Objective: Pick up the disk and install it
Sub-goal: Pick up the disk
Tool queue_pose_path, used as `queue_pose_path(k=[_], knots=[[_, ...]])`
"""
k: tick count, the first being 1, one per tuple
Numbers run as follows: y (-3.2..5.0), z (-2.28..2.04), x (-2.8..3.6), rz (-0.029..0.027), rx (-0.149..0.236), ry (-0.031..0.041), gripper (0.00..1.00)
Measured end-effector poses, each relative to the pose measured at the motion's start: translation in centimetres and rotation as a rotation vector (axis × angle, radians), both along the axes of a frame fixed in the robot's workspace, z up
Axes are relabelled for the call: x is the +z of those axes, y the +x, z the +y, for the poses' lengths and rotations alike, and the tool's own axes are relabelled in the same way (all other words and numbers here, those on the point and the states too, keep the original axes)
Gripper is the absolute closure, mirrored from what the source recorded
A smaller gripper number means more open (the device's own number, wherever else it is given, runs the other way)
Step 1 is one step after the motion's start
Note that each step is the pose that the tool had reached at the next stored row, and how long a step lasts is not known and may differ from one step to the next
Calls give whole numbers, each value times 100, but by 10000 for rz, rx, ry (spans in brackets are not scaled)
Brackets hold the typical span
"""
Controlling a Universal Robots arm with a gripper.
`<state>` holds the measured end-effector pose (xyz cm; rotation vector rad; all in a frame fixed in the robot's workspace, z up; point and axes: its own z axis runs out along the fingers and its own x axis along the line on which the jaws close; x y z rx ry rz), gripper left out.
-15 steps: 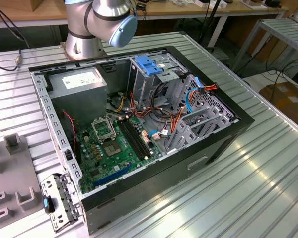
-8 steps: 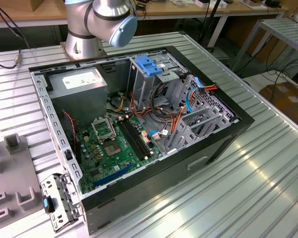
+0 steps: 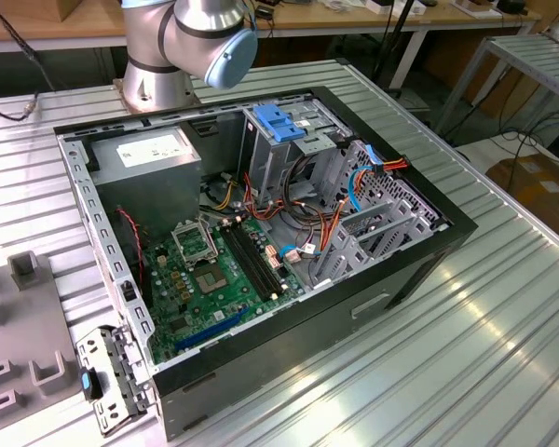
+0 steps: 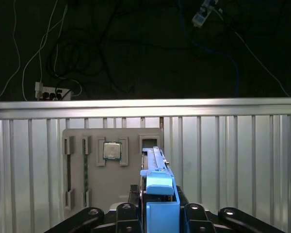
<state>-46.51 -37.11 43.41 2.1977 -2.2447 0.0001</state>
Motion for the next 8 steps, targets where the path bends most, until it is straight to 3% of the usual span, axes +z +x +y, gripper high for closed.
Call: queue_pose_path(k=[2, 8], knots=[[0, 0, 96, 11, 1, 0, 63], [0, 0, 203, 22, 0, 0, 63]])
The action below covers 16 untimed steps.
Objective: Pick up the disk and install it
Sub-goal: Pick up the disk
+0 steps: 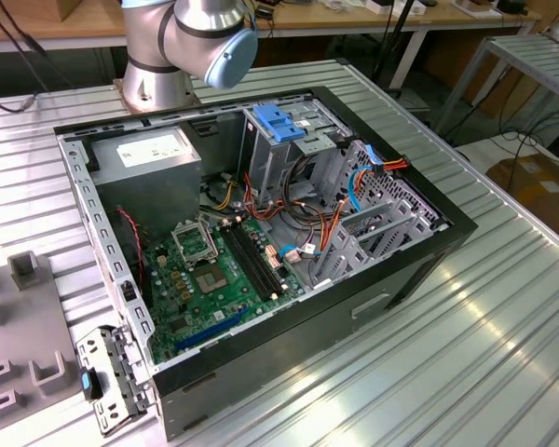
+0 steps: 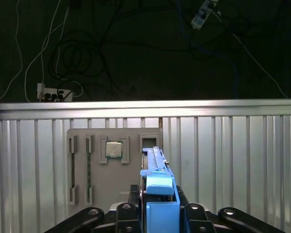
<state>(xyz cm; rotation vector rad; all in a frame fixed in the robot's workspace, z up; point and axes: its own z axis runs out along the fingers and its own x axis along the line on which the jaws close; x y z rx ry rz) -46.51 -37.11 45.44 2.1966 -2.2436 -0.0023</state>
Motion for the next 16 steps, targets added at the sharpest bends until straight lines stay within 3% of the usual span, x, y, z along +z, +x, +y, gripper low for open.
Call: queue_pose_path(k=[16], knots=[[0, 0, 434, 18, 0, 0, 63]])
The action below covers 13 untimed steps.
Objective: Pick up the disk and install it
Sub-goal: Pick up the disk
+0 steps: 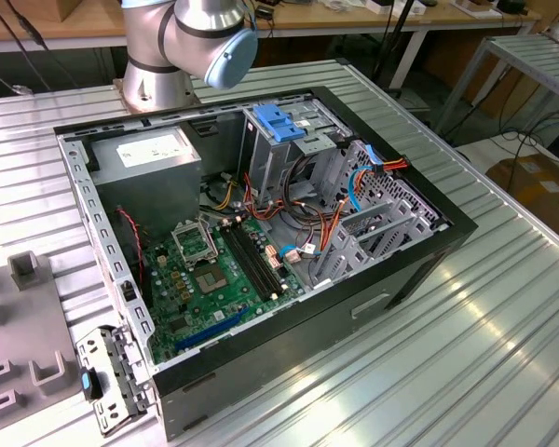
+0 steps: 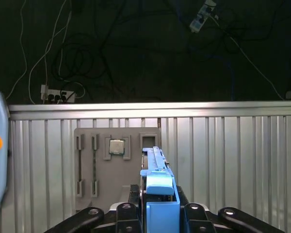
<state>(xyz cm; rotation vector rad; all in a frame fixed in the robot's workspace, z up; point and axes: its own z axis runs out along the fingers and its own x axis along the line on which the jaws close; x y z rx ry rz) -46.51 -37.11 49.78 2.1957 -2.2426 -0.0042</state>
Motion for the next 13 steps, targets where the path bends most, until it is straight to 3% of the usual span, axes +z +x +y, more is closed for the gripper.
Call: queue_pose_path(k=[2, 13], knots=[[0, -1, 23, -3, 2, 44, 63], [21, 0, 32, -1, 0, 44, 63]])
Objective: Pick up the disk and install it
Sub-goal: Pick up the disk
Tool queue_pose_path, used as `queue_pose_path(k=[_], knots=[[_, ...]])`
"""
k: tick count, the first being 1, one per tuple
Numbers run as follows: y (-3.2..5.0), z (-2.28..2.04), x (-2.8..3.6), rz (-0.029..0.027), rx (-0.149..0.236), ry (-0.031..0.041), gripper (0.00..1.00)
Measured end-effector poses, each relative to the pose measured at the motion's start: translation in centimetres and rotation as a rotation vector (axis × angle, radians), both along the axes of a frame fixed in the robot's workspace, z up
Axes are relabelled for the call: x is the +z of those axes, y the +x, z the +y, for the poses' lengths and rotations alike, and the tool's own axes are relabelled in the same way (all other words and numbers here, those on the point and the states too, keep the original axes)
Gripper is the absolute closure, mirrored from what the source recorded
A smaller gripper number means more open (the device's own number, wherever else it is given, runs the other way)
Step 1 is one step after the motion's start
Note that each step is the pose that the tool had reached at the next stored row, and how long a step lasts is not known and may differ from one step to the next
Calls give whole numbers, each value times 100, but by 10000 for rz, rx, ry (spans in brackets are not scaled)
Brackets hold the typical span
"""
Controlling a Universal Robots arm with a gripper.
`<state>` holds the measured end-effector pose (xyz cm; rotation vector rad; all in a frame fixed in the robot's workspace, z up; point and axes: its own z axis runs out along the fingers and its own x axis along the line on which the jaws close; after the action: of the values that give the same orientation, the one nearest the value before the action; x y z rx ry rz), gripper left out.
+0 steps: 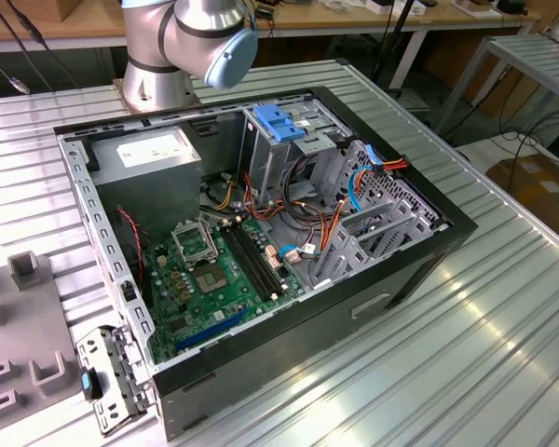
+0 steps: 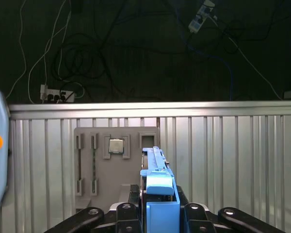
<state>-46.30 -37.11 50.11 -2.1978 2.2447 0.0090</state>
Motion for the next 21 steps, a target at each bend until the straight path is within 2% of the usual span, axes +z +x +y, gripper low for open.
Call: queue_pose_path(k=[12, 21], knots=[[83, 0, 0, 0, 0, 0, 63], [114, 0, 0, 1, 0, 0, 63]])
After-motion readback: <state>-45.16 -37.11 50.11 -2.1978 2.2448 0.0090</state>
